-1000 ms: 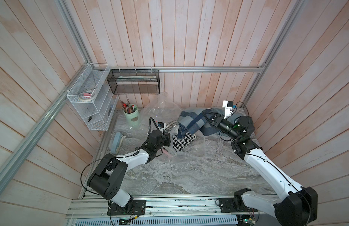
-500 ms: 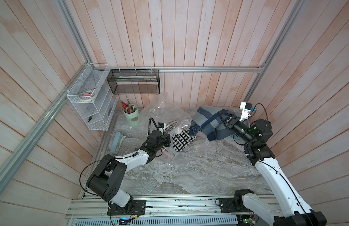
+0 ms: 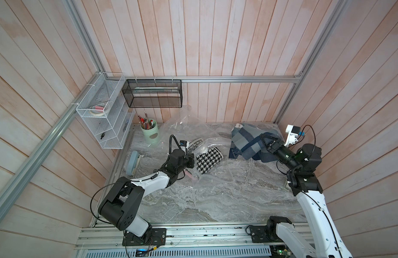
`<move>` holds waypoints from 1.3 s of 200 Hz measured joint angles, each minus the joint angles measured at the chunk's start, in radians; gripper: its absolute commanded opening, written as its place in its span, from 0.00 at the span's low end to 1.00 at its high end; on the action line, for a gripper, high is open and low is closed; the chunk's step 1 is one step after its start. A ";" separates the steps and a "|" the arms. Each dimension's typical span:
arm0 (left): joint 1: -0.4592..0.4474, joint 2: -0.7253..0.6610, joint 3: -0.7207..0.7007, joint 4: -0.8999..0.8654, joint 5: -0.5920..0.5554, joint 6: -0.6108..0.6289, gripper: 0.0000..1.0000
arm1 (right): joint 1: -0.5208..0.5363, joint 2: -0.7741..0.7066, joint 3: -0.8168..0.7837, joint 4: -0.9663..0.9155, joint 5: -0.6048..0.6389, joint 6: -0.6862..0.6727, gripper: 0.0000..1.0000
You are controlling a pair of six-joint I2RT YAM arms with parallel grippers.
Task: Take the blanket out of the vacuum bag
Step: Place the blanket at the center of the board.
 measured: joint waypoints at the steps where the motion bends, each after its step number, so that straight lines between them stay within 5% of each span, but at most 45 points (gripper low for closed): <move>1: 0.000 0.000 0.000 0.000 0.000 0.000 0.00 | 0.000 -0.001 -0.007 0.002 0.000 -0.001 0.00; 48: -0.002 0.000 -0.002 -0.002 0.000 0.000 0.00 | 0.000 -0.050 -0.255 -0.116 0.077 -0.109 0.00; 112: -0.010 0.001 -0.002 -0.001 0.000 0.000 0.00 | -0.001 -0.048 -0.292 -0.269 0.193 -0.231 0.00; 173: -0.013 0.010 -0.003 0.003 0.000 0.000 0.00 | -0.001 -0.102 -0.543 -0.301 0.261 -0.084 0.00; 203: -0.014 0.021 -0.003 0.010 0.002 0.000 0.00 | -0.001 -0.148 -0.544 -0.380 0.337 -0.052 0.00; 229: -0.016 0.032 -0.003 0.014 0.004 0.000 0.00 | -0.001 -0.145 -0.500 -0.454 0.408 -0.048 0.28; 235: -0.017 0.033 -0.003 0.014 0.003 0.000 0.00 | -0.001 -0.143 -0.492 -0.468 0.422 -0.043 0.41; 239: -0.017 0.033 -0.003 0.014 0.003 0.000 0.00 | -0.001 -0.142 -0.488 -0.477 0.429 -0.050 0.64; 246: -0.018 0.033 -0.003 0.016 0.004 0.000 0.00 | -0.001 -0.140 -0.484 -0.492 0.441 -0.046 0.87; 252: -0.018 0.033 -0.003 0.017 0.003 0.000 0.00 | -0.001 -0.140 -0.480 -0.509 0.451 -0.048 0.97; 260: -0.019 0.033 -0.003 0.017 0.004 0.000 0.00 | -0.001 -0.142 -0.473 -0.536 0.465 -0.051 0.98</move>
